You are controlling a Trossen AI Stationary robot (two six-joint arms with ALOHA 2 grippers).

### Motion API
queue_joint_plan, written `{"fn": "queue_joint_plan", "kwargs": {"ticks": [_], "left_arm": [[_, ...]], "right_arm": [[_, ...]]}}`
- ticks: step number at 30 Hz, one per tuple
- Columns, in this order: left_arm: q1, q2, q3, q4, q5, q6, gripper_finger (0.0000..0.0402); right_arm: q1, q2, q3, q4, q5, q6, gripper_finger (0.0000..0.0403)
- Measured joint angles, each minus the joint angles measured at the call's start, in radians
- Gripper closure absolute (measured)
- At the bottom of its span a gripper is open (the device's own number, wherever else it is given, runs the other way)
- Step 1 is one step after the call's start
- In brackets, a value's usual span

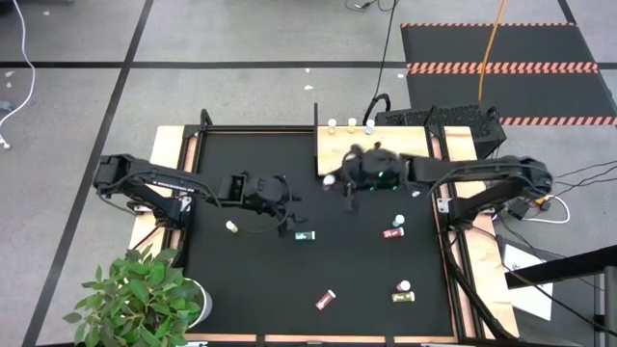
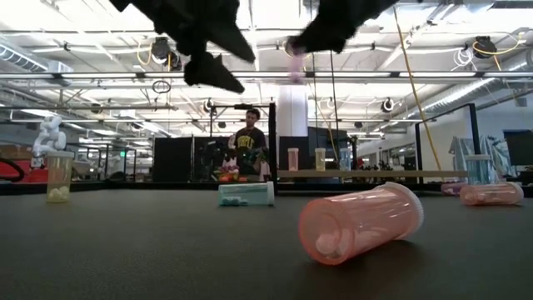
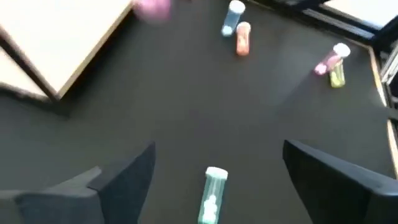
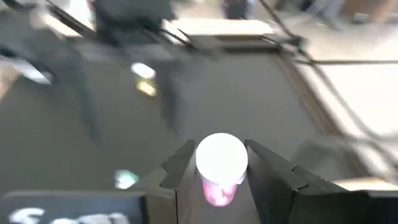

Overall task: Pick and place medicine bottles onto shelf by color
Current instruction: Put the bottom left purple pill bottle on the shelf

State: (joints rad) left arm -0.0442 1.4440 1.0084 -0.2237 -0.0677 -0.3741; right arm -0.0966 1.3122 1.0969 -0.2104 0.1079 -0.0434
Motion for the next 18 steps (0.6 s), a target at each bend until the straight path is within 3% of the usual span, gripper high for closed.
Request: {"fn": "queue_joint_plan", "kwargs": {"ticks": [4, 11, 18], "left_arm": [[0.024, -0.024, 0.000, -0.053, -0.039, -0.040, 0.0031], [0.072, -0.023, 0.003, 0.042, -0.122, -0.063, 0.0044], [0.108, -0.023, 0.003, 0.044, -0.128, -0.156, 0.0071]], "right_arm": [[-0.130, -0.087, 0.000, -0.159, 0.097, -0.108, 0.0280], [-0.471, -0.150, 0.000, -0.256, 0.098, -0.240, 0.0279], [-0.773, -0.146, -0.125, -0.094, -0.126, -0.218, 0.0278]]}}
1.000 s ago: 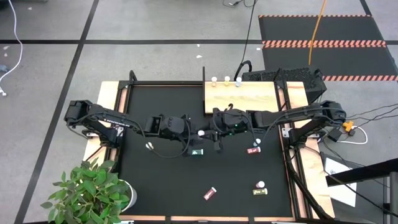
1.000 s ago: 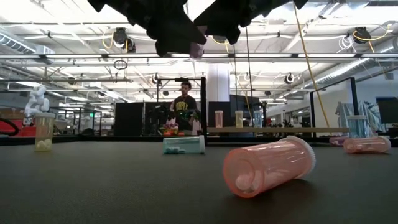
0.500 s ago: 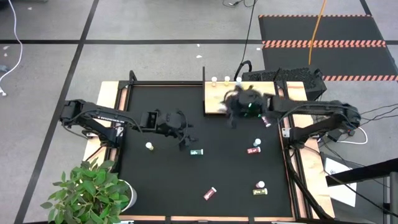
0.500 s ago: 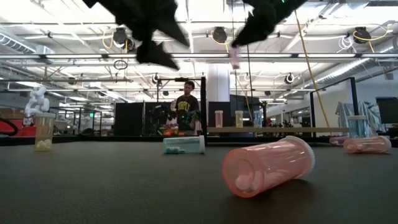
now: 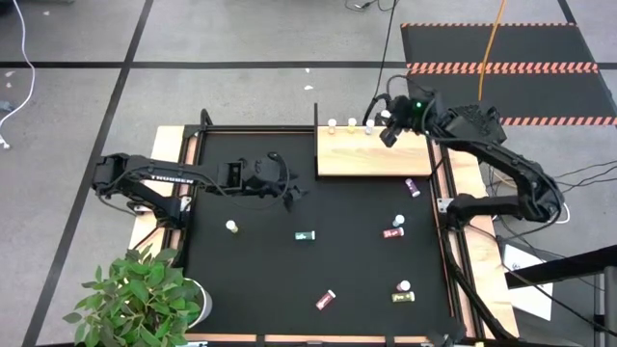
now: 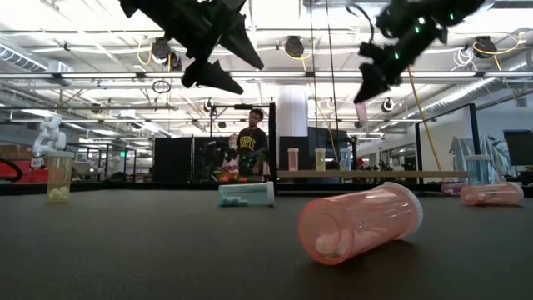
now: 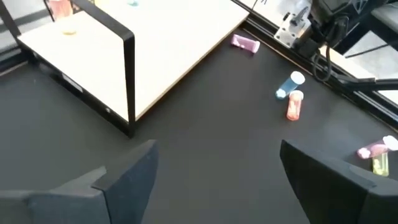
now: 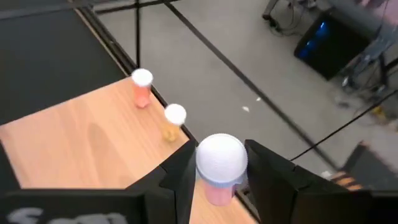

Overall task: Pick and place medicine bottles onto shelf by color
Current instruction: Put the bottom left purple pill bottle on the shelf

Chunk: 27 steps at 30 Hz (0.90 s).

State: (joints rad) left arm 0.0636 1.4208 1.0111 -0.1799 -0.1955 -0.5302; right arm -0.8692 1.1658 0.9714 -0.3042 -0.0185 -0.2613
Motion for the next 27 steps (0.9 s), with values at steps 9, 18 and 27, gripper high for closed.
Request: {"fn": "queue_joint_plan", "kwargs": {"ticks": [9, 18, 27], "left_arm": [[-0.002, 0.000, 0.000, -0.011, 0.010, -0.007, 0.0110], [0.015, 0.000, 0.000, -0.010, 0.006, -0.002, 0.0140], [0.014, 0.000, -0.001, -0.010, 0.010, -0.002, 0.0156]], "right_arm": [[-0.144, 0.015, -0.265, 0.354, -0.121, 0.042, 0.0278], [-0.197, 0.170, -0.319, 0.544, -0.165, 0.058, 0.0278], [-0.227, 0.246, -0.319, 0.578, -0.164, 0.048, 0.0278]]}}
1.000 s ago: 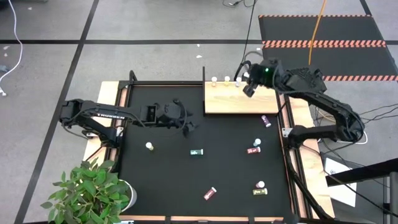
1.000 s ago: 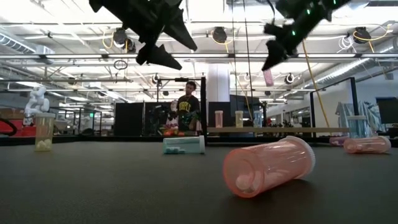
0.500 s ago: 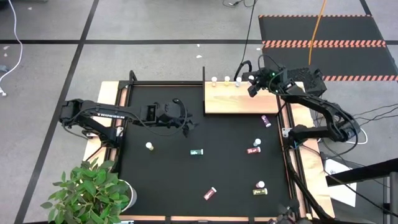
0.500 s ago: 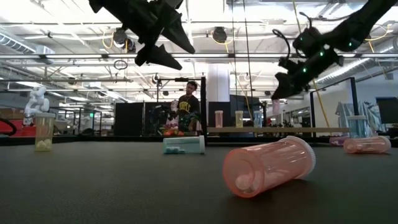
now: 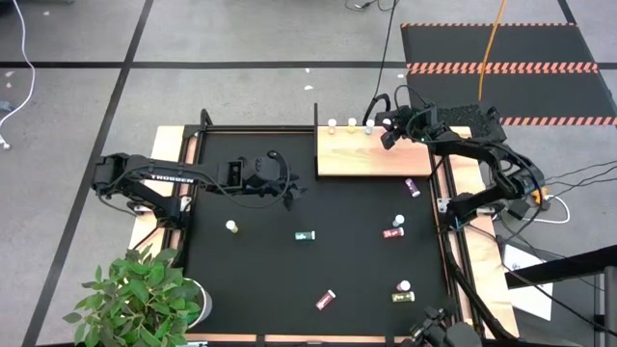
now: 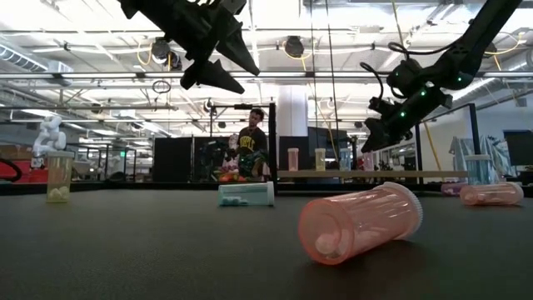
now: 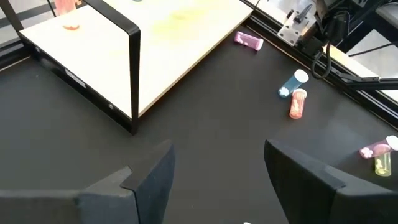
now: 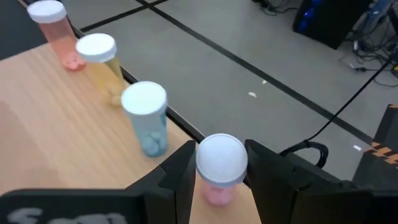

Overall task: Pick and place medicine bottles onto shelf by color
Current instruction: Put the bottom left purple pill bottle on the shelf

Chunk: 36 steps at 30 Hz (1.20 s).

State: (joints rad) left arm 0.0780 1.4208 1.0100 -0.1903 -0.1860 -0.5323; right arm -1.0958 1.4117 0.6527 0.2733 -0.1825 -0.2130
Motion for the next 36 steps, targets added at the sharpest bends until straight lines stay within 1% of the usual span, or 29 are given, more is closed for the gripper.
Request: {"fn": "queue_joint_plan", "kwargs": {"ticks": [9, 16, 25, 30, 36], "left_arm": [[0.000, 0.000, 0.000, 0.000, 0.001, 0.003, 0.0156], [0.000, 0.000, 0.000, -0.001, 0.001, 0.006, 0.0156], [0.000, 0.000, 0.000, -0.001, 0.002, 0.006, 0.0156], [0.000, 0.000, 0.000, -0.001, 0.002, 0.011, 0.0156], [-0.002, 0.000, 0.000, -0.001, 0.005, 0.006, 0.0156]], "right_arm": [[-0.004, 0.000, 0.001, -0.005, 0.000, 0.021, 0.0278], [-0.003, 0.000, 0.001, -0.013, -0.001, 0.095, 0.0278], [-0.003, 0.000, 0.001, -0.016, 0.000, 0.097, 0.0275], [-0.002, 0.002, -0.001, -0.040, 0.002, 0.121, 0.0256], [-0.002, 0.002, -0.001, -0.042, 0.003, 0.120, 0.0214]]}}
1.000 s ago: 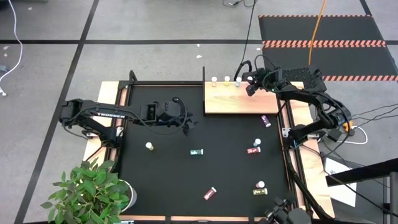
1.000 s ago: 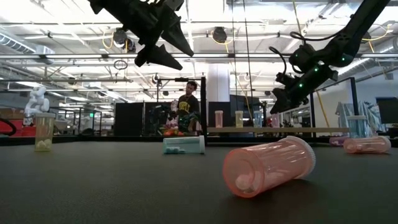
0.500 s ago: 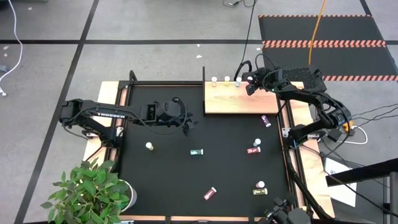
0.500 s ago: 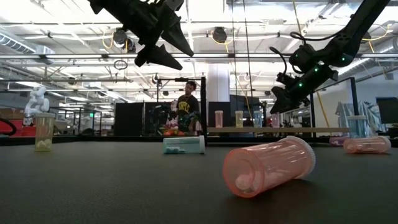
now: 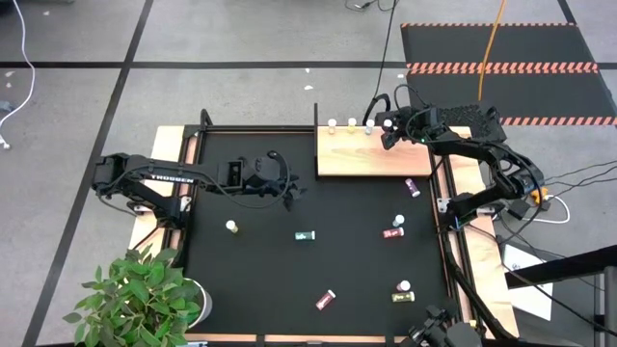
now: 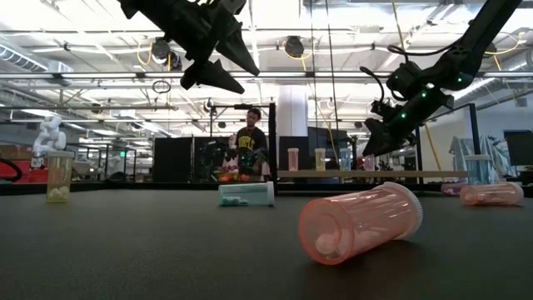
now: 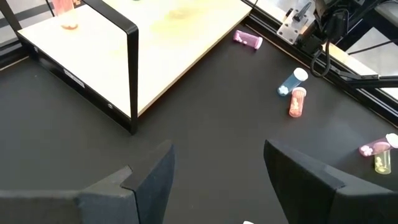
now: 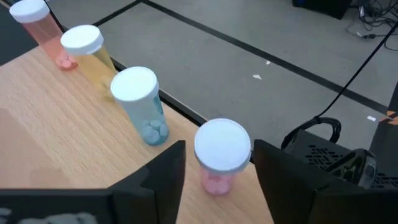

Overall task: Pick and place medicine bottles onto shelf by color
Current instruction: Put the bottom left purple pill bottle on the shelf, then put the top pink pill bottle aligned with the other pink pill bottle on the shelf

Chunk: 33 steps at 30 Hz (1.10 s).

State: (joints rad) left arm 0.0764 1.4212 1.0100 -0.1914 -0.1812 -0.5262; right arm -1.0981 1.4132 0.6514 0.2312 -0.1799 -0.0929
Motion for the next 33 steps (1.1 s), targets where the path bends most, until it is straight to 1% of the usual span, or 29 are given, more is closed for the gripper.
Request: {"fn": "queue_joint_plan", "kwargs": {"ticks": [4, 10, 16, 19, 23, 27, 31, 33], "left_arm": [[0.000, 0.000, 0.000, 0.000, 0.008, -0.004, 0.0156], [-0.006, 0.000, 0.000, 0.000, 0.028, -0.006, 0.0155], [-0.011, 0.000, 0.000, 0.002, 0.032, -0.006, 0.0155], [-0.012, 0.000, 0.000, 0.002, 0.058, 0.002, 0.0156], [-0.018, 0.000, 0.000, -0.004, 0.100, 0.054, 0.0156], [-0.035, 0.000, 0.000, -0.039, 0.109, 0.075, 0.0156], [-0.042, -0.007, 0.000, -0.146, 0.110, 0.013, 0.0156], [-0.040, -0.016, 0.000, -0.203, 0.110, -0.053, 0.0156]], "right_arm": [[0.000, -0.020, 0.000, 0.003, 0.000, -0.009, 0.0183], [0.000, -0.119, 0.000, 0.033, 0.028, -0.033, 0.0149], [0.007, -0.253, 0.000, 0.034, 0.027, -0.020, 0.0140], [0.036, -0.343, 0.000, 0.027, 0.025, -0.002, 0.0140], [0.128, -0.478, 0.013, 0.021, 0.026, 0.014, 0.0140], [0.265, -0.574, 0.051, -0.006, 0.024, 0.016, 0.0140], [0.435, -0.608, 0.109, -0.037, 0.033, 0.053, 0.0140], [0.532, -0.605, 0.142, -0.061, 0.081, 0.073, 0.0140]]}}
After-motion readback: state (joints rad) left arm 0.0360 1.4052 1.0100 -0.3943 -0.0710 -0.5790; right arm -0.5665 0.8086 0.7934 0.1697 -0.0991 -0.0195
